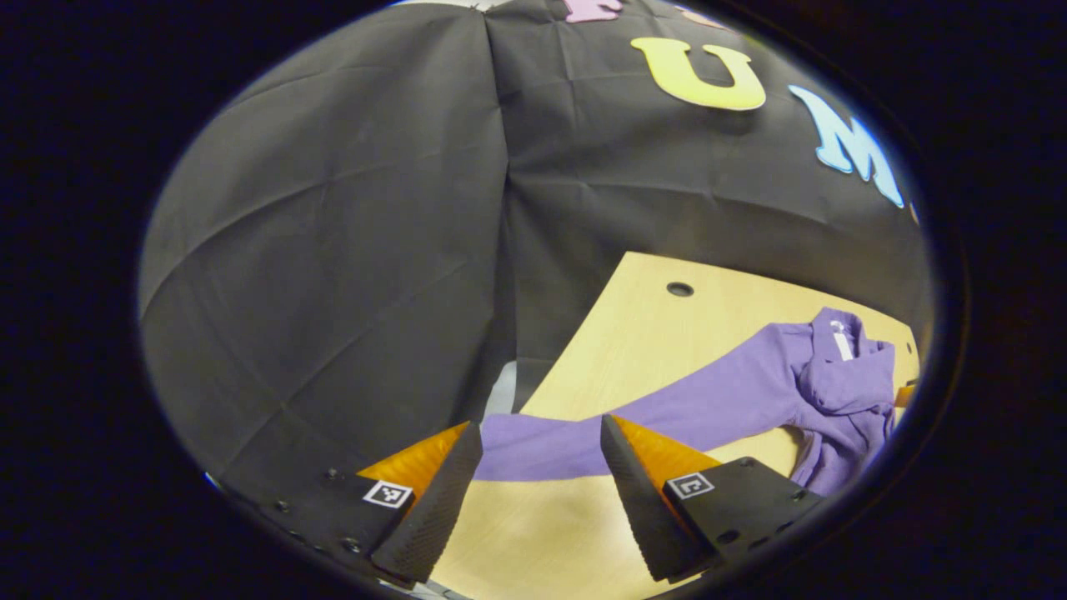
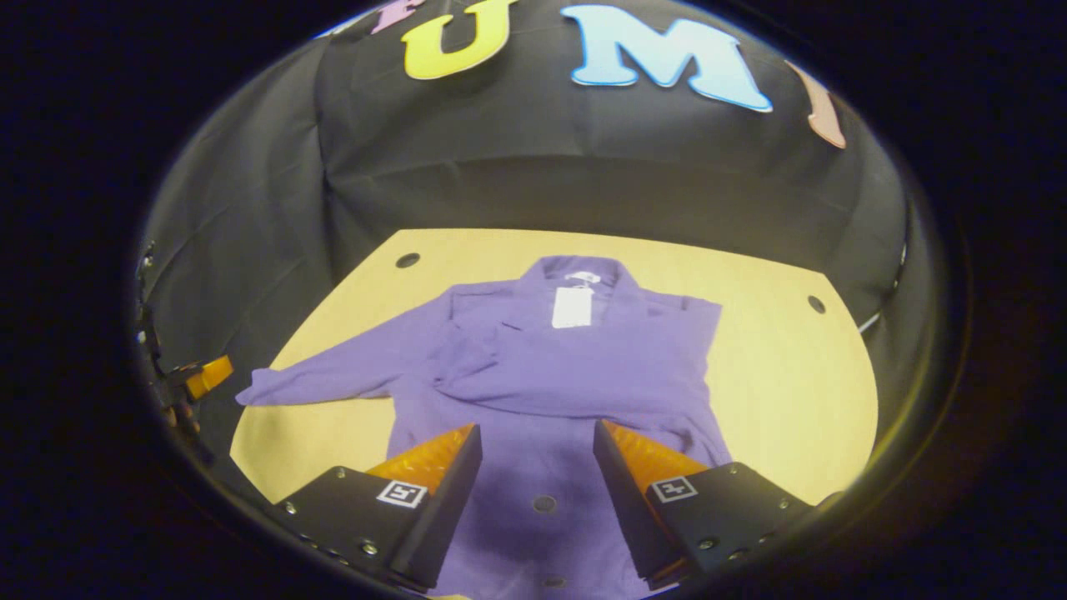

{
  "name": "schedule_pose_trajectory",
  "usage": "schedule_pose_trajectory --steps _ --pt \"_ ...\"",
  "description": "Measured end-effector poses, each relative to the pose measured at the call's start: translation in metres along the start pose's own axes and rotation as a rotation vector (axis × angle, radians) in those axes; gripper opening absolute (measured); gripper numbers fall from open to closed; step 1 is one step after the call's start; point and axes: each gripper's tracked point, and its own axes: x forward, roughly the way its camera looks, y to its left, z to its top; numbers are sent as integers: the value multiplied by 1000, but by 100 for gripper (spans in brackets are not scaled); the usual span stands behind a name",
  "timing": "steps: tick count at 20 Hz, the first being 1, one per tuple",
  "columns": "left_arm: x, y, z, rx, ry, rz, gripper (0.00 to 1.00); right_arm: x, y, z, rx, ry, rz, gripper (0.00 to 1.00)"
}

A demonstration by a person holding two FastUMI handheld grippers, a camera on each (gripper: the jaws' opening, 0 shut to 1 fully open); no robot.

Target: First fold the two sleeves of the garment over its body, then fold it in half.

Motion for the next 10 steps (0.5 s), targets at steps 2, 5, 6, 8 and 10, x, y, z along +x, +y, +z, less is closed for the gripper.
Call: schedule_pose_trajectory --steps 2,5,6,8,10 --pt "6 -1 -7 -9 29 5 96 -17 -18 -8 26 -3 -38 82" --pt "31 2 -21 -17 70 20 100 -40 -40 -16 75 -13 -85 82" --pt "36 2 -29 -15 90 22 100 -46 -45 -18 94 -18 -96 82" --pt "47 3 -45 -14 133 25 100 -59 -56 -21 126 -26 -114 82" --pt "54 5 -56 -16 175 35 96 -69 -67 -26 143 -26 -134 82"
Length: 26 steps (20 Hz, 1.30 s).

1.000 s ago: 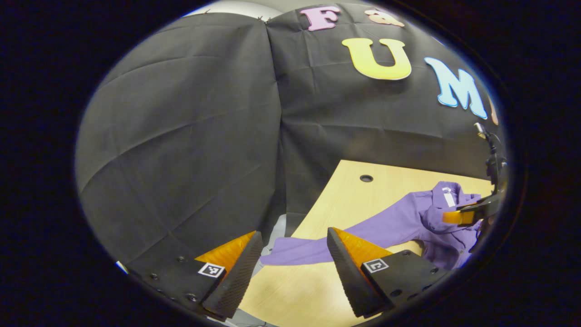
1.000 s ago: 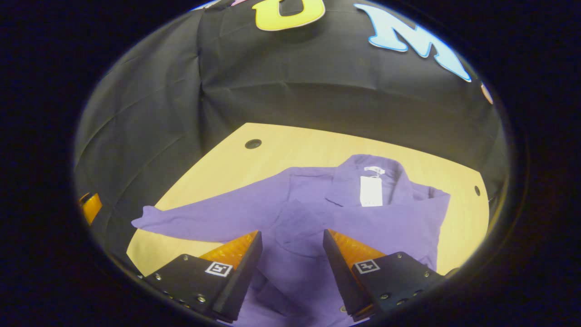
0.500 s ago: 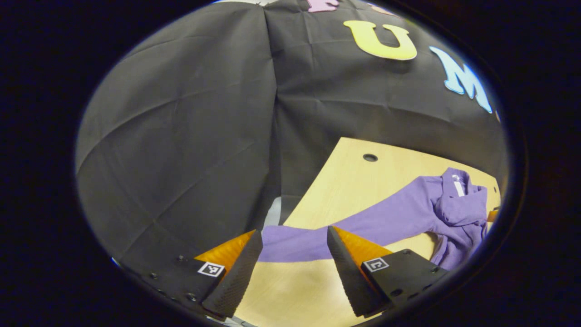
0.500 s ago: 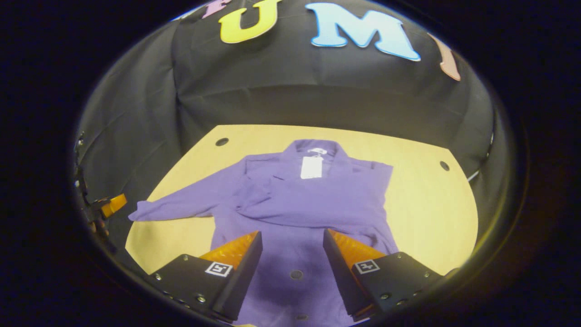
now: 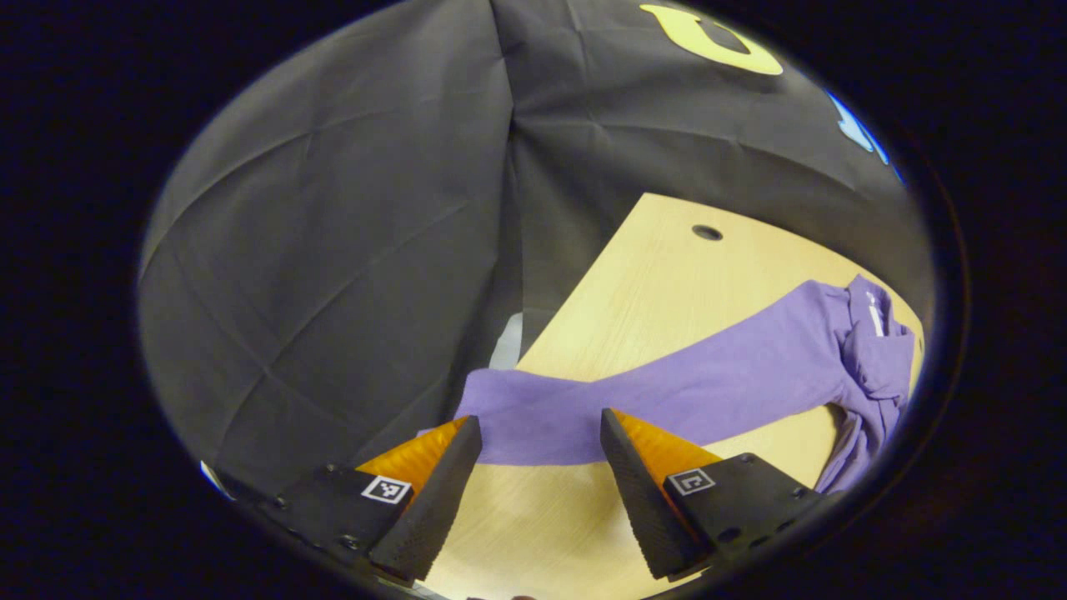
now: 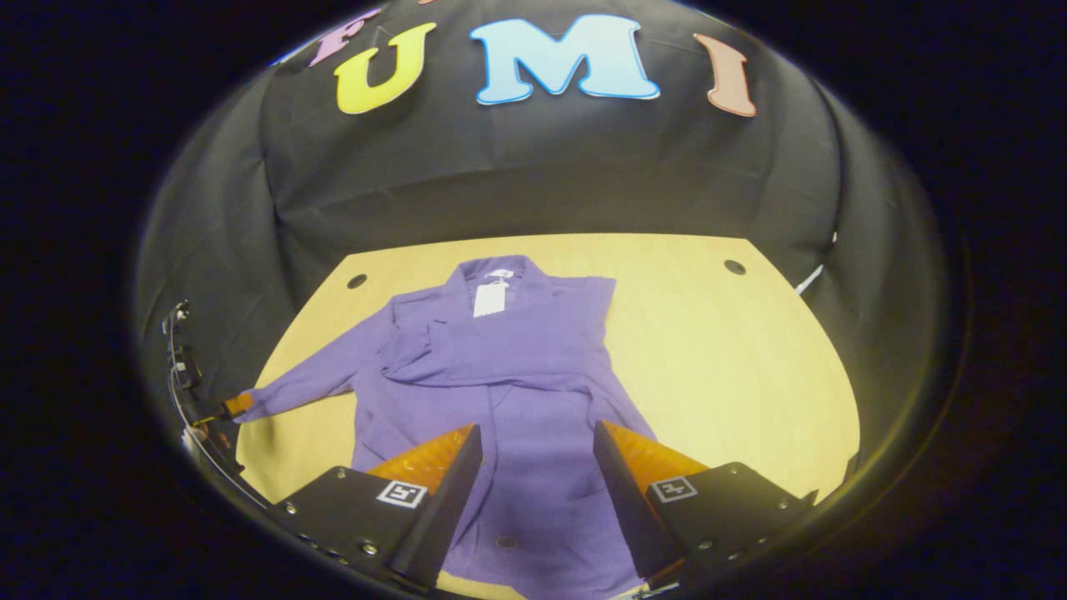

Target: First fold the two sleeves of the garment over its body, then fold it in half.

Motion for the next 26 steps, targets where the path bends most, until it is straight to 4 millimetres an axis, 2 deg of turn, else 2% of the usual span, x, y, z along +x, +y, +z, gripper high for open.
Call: schedule_pose_trajectory --steps 1,2,6,8,9,10,12,13,14,16,20,21,24,25,26 --pt "7 1 -6 0 18 9 92 -4 -7 -2 6 2 -11 82" --pt "12 2 -9 -3 31 17 97 -7 -12 -5 12 2 -21 82" --pt "29 -9 -16 -10 57 15 100 -15 -25 -11 41 2 -46 82" --pt "28 -16 -17 -11 58 3 95 -19 -27 -11 46 -5 -48 82" --pt "29 -19 -18 -21 61 -1 87 -20 -28 -9 46 -8 -46 82" --pt "31 -18 -17 -45 52 -10 90 -19 -28 -9 45 -9 -42 82" --pt "30 -12 -16 -98 39 -20 80 -19 -29 -8 42 -11 -40 82" --pt "31 -13 -20 -96 41 -24 85 -19 -30 -7 43 -11 -38 82" --pt "32 -16 -20 -82 39 -36 85 -19 -30 -7 43 -12 -35 82" --pt "29 -21 -18 -59 29 -54 73 -17 -32 -8 38 -10 -33 82" --pt "30 -37 -16 -63 15 -82 30 -18 -36 -7 41 -9 -33 82" --pt "32 -35 -17 -53 19 -73 19 -18 -38 -7 44 -9 -33 82" --pt "32 -37 -16 7 23 -52 19 -18 -41 -7 43 -7 -35 82" --pt "32 -37 -12 23 32 -36 7 -17 -42 -6 44 -6 -37 82" --pt "31 -38 -9 48 33 -22 7 -17 -43 -8 48 -3 -37 82"
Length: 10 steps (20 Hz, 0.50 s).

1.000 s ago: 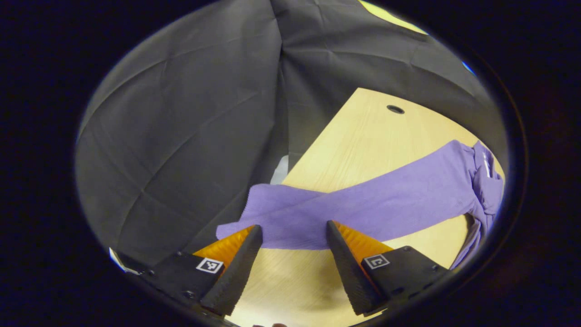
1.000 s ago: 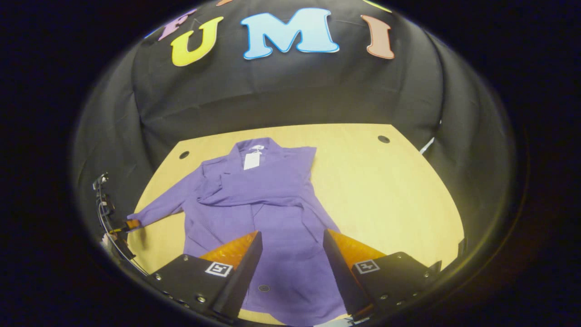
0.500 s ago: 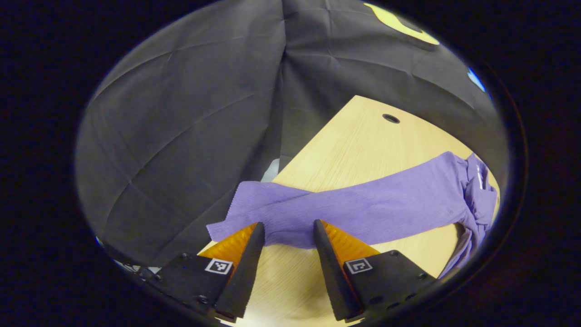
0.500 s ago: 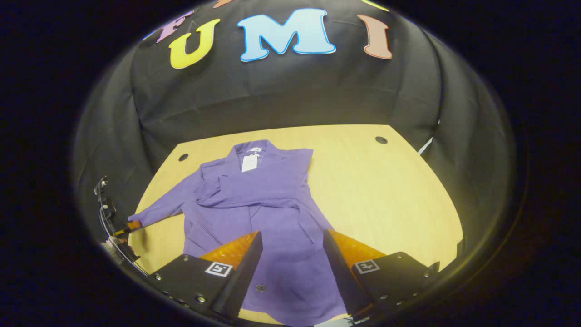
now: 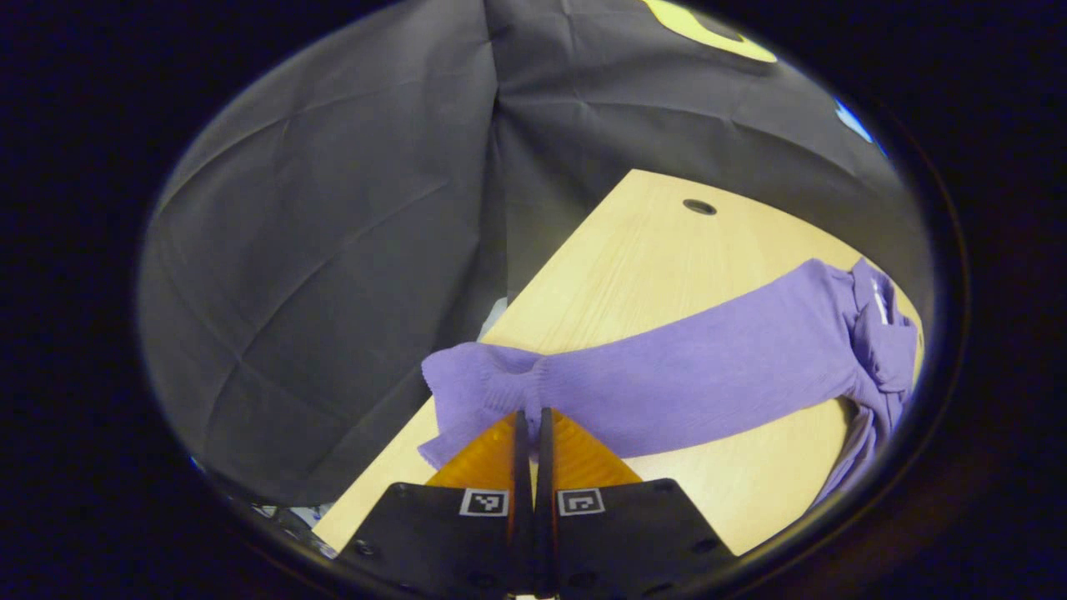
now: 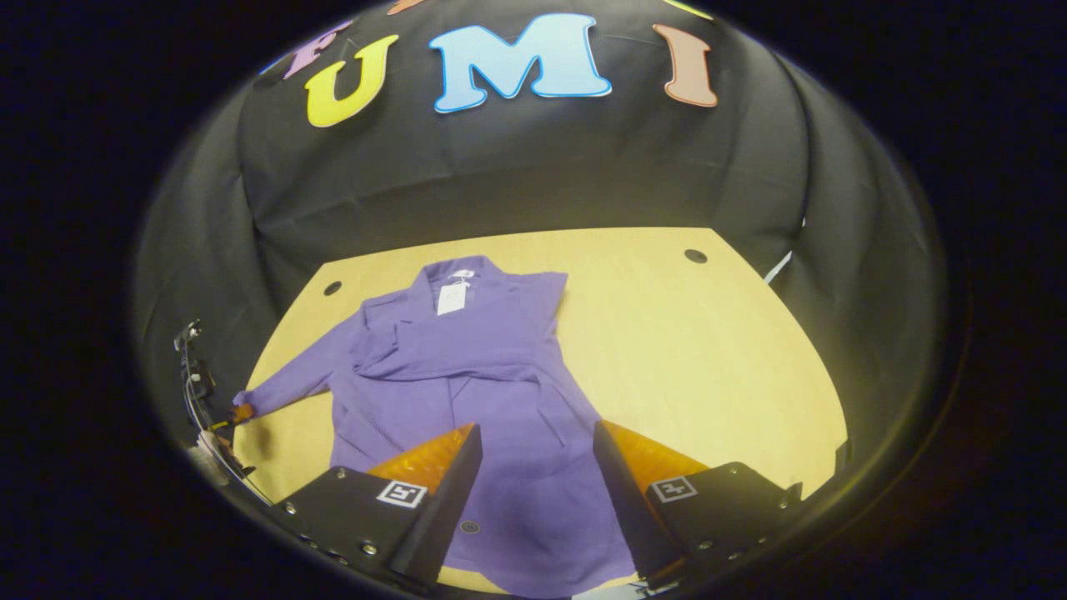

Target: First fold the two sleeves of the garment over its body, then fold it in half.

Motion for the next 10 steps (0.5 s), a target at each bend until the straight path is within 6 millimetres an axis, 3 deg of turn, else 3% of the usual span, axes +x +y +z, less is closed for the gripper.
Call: schedule_pose_trajectory --steps 5,10 --pt "2 -13 7 68 1 -6 7 1 -6 -6 20 5 -4 82" --pt "-8 -45 40 61 -39 -78 7 6 -13 -27 36 45 -8 82"
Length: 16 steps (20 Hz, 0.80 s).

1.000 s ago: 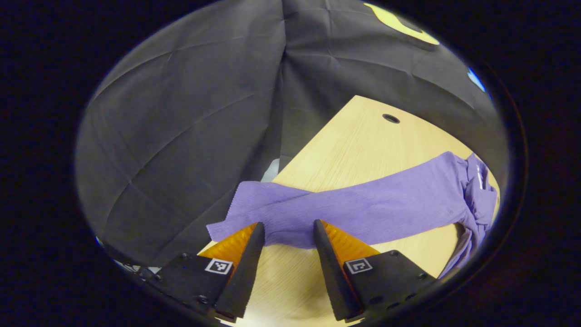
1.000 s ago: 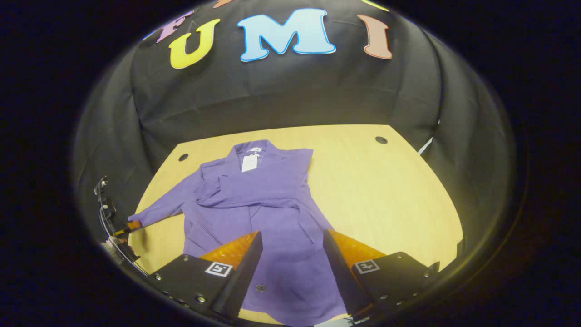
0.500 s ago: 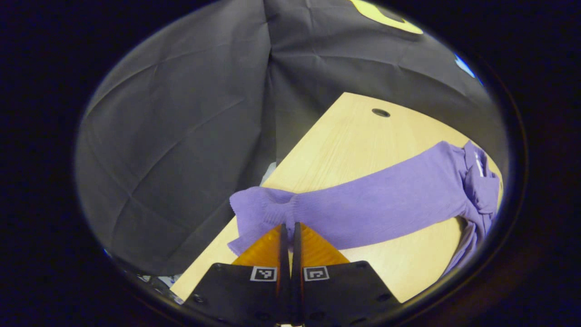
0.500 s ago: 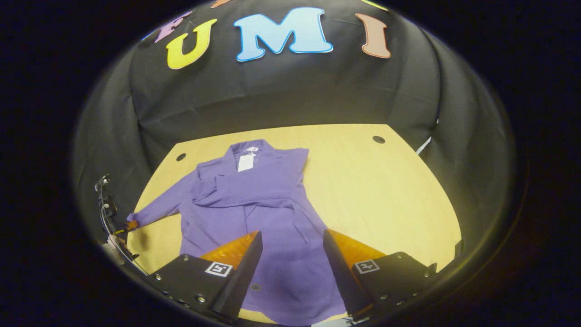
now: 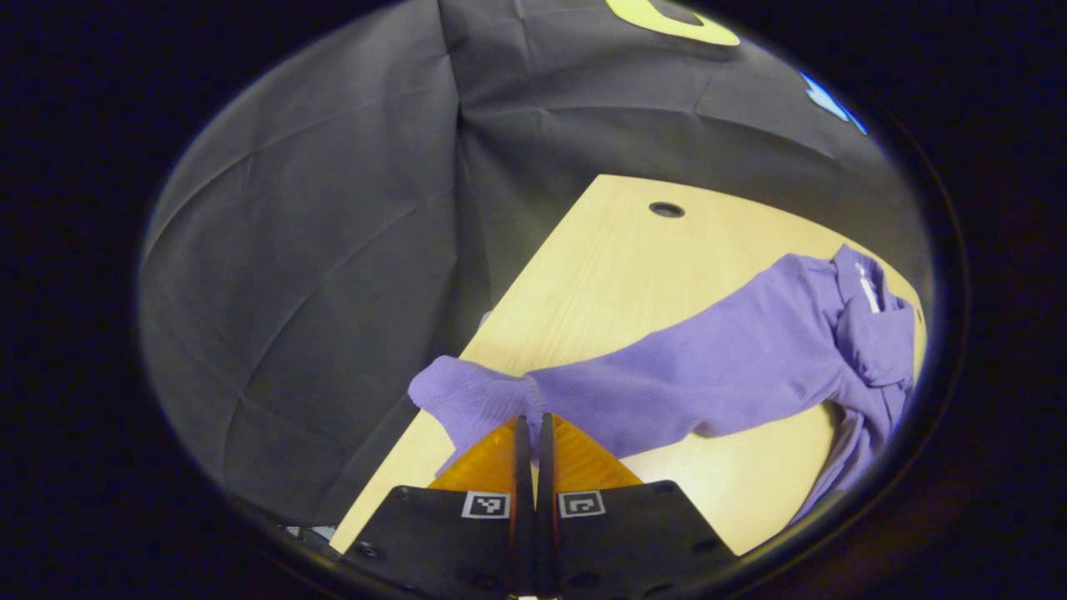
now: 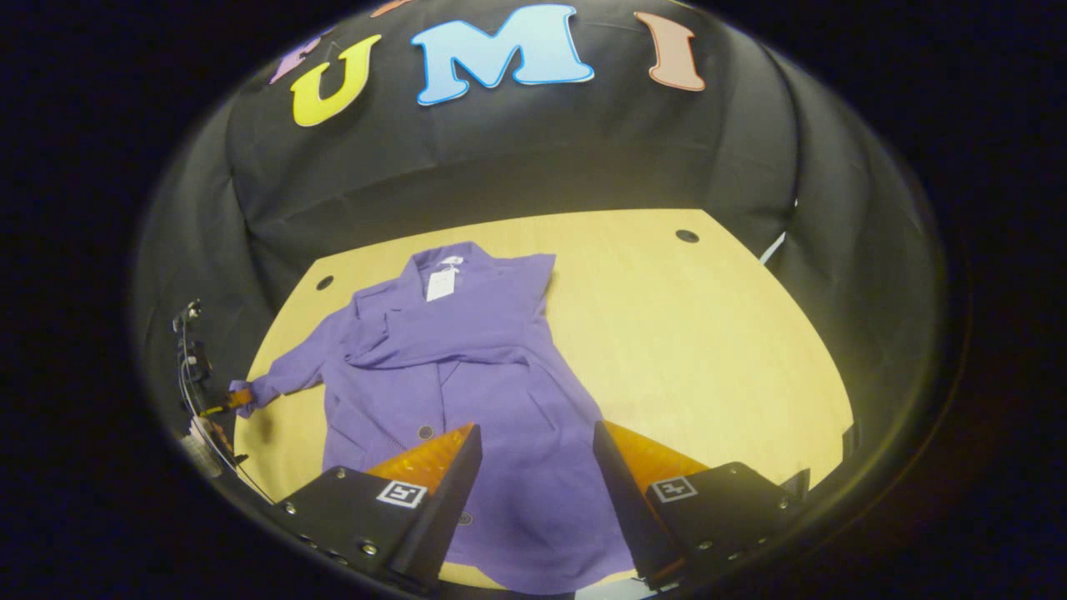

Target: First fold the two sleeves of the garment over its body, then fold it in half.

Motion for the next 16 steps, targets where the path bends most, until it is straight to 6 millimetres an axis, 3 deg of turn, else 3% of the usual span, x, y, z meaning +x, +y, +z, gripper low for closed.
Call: schedule_pose_trajectory --steps 9,16 --pt "-3 -103 88 25 -105 -159 7 1 -12 -30 74 48 -14 82" --pt "-20 -206 124 92 -151 -309 7 -1 -15 -39 111 59 -23 82"
